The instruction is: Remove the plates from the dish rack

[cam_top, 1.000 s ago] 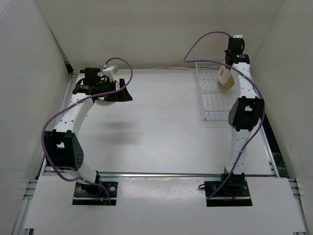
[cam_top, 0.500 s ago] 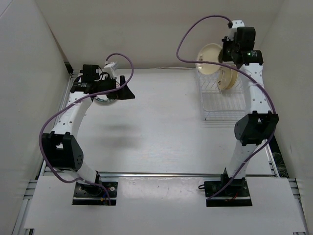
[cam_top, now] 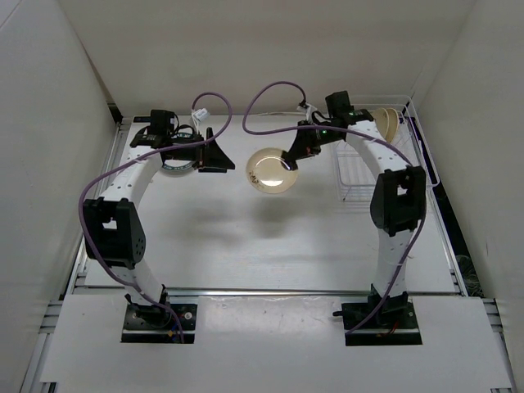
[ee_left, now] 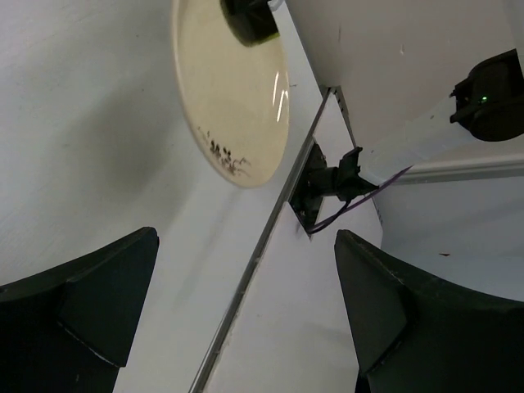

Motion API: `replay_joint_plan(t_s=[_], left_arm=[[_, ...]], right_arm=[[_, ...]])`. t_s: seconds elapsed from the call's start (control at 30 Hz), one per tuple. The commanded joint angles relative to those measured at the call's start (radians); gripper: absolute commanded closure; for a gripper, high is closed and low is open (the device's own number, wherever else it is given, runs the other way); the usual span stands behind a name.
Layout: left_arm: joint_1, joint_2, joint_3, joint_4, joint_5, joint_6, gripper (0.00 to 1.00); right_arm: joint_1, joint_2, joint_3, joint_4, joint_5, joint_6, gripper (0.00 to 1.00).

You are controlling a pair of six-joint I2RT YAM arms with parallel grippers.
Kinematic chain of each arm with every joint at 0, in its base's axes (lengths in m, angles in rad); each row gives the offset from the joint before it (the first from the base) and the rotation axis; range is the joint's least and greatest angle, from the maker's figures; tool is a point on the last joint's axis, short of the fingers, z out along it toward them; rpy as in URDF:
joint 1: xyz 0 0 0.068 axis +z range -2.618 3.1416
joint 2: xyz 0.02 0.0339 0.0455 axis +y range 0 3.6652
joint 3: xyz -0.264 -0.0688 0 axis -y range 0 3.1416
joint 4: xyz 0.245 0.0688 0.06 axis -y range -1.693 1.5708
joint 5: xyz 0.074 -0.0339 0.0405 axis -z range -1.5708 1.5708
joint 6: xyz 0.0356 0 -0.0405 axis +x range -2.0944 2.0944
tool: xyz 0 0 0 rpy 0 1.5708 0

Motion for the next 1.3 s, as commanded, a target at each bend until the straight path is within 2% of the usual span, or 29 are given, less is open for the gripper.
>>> replay_joint_plan(t_s=[0.0, 0.37, 0.53, 0.63, 0.67, 0.7, 0.77, 0.9, 1.03, 1.17, 1.2, 1.27], left_arm=[[0.0, -0.024, 0.027, 0.003, 0.052, 0.001, 0.0], [0.0, -0.005, -0.013, 0.003, 0.017, 0.01, 0.0], [0.0, 0.004, -0.033, 0.003, 0.007, 0.01, 0.1], [0.0, 0.004, -0.033, 0.003, 0.007, 0.01, 0.22], [0.0, 0.004, -0.033, 0.003, 0.007, 0.01, 0.27], [0.0, 0.004, -0.033, 0.003, 0.007, 0.01, 0.38], [0.0, 0.013, -0.033, 0.003, 0.007, 0.01, 0.46], [0.0, 0.013, -0.033, 0.003, 0.007, 0.01, 0.53], [0.0, 0.013, -0.033, 0.003, 0.007, 0.01, 0.65], [0.0, 0.013, -0.033, 0.012, -0.011, 0.01, 0.9], [0.0, 0.013, -0.033, 0.012, -0.02, 0.01, 0.9], [0.0, 0.013, -0.033, 0.022, -0.052, -0.011, 0.9]], right_arm=[[0.032, 0.029, 0.081, 0.038, -0.1, 0.041, 1.0], [0.129, 0.106, 0.17, 0.078, -0.11, 0.081, 1.0], [0.129, 0.106, 0.179, 0.089, -0.12, 0.101, 1.0], [0.138, 0.106, 0.179, 0.098, -0.131, 0.111, 1.0], [0.138, 0.106, 0.179, 0.098, -0.131, 0.111, 1.0], [0.138, 0.106, 0.179, 0.098, -0.131, 0.111, 1.0], [0.148, 0.106, 0.179, 0.098, -0.131, 0.121, 1.0], [0.158, 0.106, 0.188, 0.107, -0.14, 0.13, 1.0], [0.168, 0.106, 0.188, 0.116, -0.149, 0.13, 1.0], [0.168, 0.097, 0.177, 0.116, -0.14, 0.14, 1.0], [0.168, 0.088, 0.168, 0.116, -0.13, 0.14, 0.87], [0.168, 0.078, 0.168, 0.087, -0.047, 0.128, 0.54]])
